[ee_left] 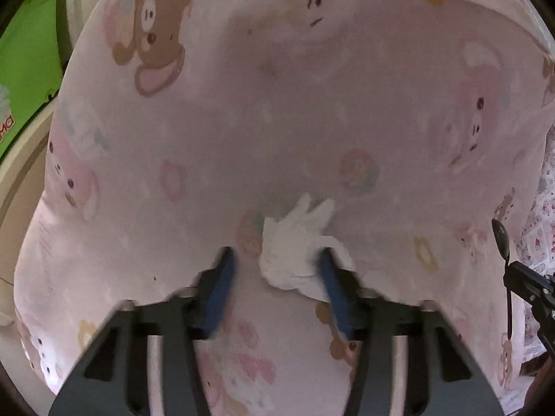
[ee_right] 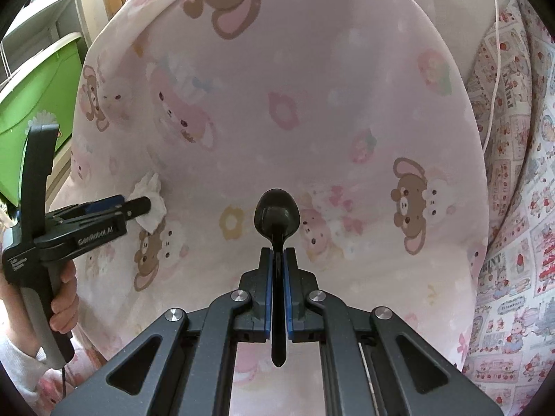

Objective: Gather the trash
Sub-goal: 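Grasp the white tissue with the left gripper while the right gripper lifts the spoon, then carry the white tissue and black spoon down over the pink basket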

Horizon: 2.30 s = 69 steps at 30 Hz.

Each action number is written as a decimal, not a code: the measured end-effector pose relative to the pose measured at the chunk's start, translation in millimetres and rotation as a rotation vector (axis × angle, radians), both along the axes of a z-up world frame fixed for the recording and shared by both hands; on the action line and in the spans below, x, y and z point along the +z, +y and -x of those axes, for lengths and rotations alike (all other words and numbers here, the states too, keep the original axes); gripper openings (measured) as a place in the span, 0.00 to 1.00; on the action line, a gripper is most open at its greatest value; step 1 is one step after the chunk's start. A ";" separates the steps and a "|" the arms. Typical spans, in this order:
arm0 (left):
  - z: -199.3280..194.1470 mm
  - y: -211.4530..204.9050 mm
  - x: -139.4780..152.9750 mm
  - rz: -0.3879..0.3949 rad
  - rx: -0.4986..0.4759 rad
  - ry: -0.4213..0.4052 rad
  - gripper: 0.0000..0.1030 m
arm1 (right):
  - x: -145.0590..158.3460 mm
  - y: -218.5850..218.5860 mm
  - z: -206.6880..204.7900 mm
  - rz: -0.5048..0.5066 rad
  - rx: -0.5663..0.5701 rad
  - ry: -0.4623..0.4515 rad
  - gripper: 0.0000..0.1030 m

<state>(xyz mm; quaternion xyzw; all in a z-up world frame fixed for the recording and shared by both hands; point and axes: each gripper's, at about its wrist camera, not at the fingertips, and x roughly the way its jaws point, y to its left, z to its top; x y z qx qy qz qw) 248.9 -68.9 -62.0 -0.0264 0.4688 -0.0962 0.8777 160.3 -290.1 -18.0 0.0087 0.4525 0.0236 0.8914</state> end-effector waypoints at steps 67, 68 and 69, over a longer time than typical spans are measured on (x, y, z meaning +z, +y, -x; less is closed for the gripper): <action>203.5 33.9 -78.3 0.041 -0.034 0.499 0.13 | -60.0 121.8 158.5 -0.163 0.254 0.241 0.06; 203.0 33.3 -82.8 0.027 -0.034 0.510 0.13 | -66.3 125.1 159.2 -0.144 0.259 0.252 0.06; 202.5 32.4 -88.2 0.007 -0.027 0.519 0.13 | -72.5 128.2 159.2 -0.123 0.260 0.264 0.06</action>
